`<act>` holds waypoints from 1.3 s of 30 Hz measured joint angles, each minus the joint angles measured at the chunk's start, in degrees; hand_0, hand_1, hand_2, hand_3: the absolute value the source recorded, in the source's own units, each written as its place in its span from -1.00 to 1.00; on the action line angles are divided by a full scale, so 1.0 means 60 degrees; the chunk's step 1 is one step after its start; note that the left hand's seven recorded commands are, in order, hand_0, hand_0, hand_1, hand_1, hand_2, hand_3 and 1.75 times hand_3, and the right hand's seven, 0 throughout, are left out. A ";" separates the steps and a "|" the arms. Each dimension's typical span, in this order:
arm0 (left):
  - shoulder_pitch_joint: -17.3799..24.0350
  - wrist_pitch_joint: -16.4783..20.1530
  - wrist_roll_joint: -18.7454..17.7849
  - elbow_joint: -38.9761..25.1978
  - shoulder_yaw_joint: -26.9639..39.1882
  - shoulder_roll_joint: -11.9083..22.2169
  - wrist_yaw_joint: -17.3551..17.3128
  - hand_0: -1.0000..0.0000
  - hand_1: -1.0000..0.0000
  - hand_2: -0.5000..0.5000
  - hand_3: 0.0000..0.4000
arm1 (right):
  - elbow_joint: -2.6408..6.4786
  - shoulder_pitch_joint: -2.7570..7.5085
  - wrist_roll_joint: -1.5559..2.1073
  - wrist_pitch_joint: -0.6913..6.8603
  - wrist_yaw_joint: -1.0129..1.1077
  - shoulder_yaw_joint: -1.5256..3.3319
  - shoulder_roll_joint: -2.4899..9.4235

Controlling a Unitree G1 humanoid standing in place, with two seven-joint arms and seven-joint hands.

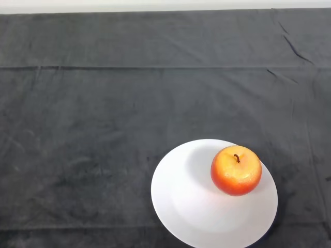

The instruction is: Move the apple to the plate

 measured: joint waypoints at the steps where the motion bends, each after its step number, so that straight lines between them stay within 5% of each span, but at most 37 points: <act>1: 0.0000 -0.0038 0.0000 0.0097 0.0001 -0.0030 0.0038 1.00 1.00 0.00 -1.00 | 0.0000 0.0000 0.0000 0.0000 0.0000 0.0000 0.0000; 39: -0.0047 -0.0261 0.0001 0.0332 0.0014 -0.0074 0.0298 1.00 1.00 0.00 -1.00 | 0.0000 0.0000 0.0000 0.0000 0.0000 0.0000 0.0000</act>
